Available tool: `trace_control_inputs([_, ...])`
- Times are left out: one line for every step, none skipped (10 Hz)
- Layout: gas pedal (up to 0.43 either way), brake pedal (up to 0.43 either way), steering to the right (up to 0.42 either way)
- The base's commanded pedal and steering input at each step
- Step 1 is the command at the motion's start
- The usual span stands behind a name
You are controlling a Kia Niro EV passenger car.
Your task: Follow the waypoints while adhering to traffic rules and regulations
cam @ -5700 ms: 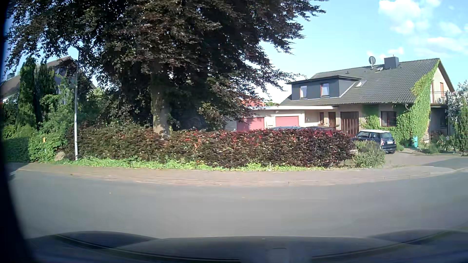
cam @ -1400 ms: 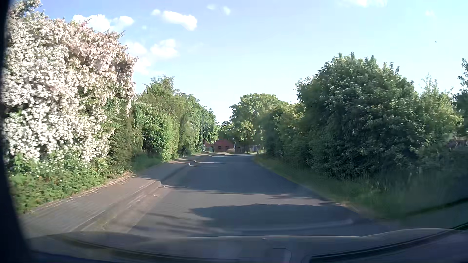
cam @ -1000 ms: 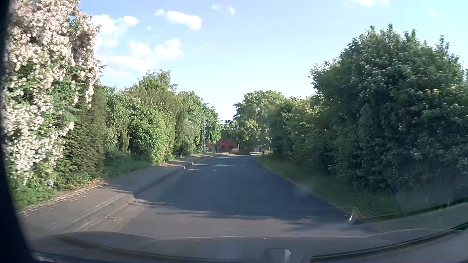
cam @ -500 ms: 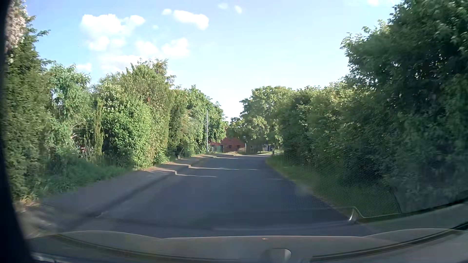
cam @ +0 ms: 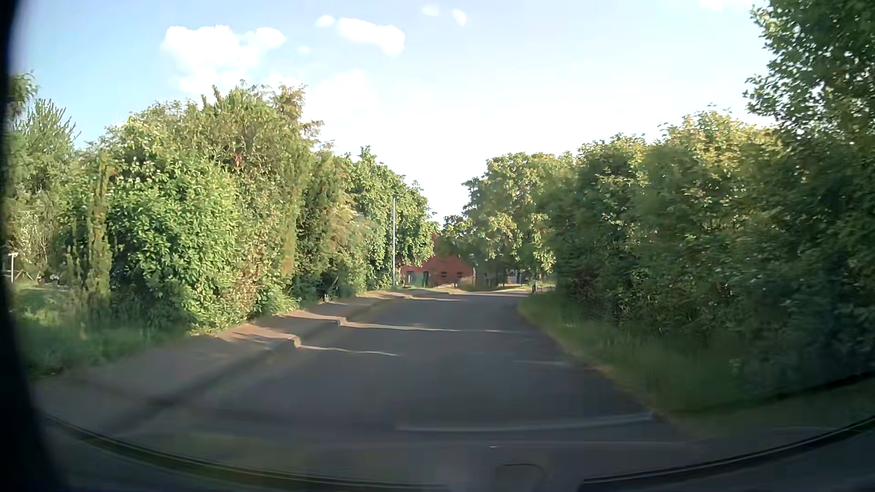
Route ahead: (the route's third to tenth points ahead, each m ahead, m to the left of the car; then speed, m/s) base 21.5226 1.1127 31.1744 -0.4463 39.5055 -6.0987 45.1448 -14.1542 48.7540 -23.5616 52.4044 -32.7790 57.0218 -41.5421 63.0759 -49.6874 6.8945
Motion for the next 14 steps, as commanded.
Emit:
trace_control_inputs([0.110,0.006,-0.024])
trace_control_inputs([0.110,0.006,-0.022])
trace_control_inputs([0.110,0.006,-0.021])
trace_control_inputs([0.118,0.006,-0.020])
trace_control_inputs([0.118,0.006,-0.018])
trace_control_inputs([0.118,0.006,-0.015])
trace_control_inputs([0.118,0.006,-0.009])
trace_control_inputs([0.118,0.006,-0.006])
trace_control_inputs([0.118,0.006,-0.006])
trace_control_inputs([0.079,0.006,-0.001])
trace_control_inputs([0.039,0.006,0.007])
trace_control_inputs([0.020,0.006,0.008])
trace_control_inputs([0.000,0.006,0.008])
trace_control_inputs([0.000,0.006,0.012])
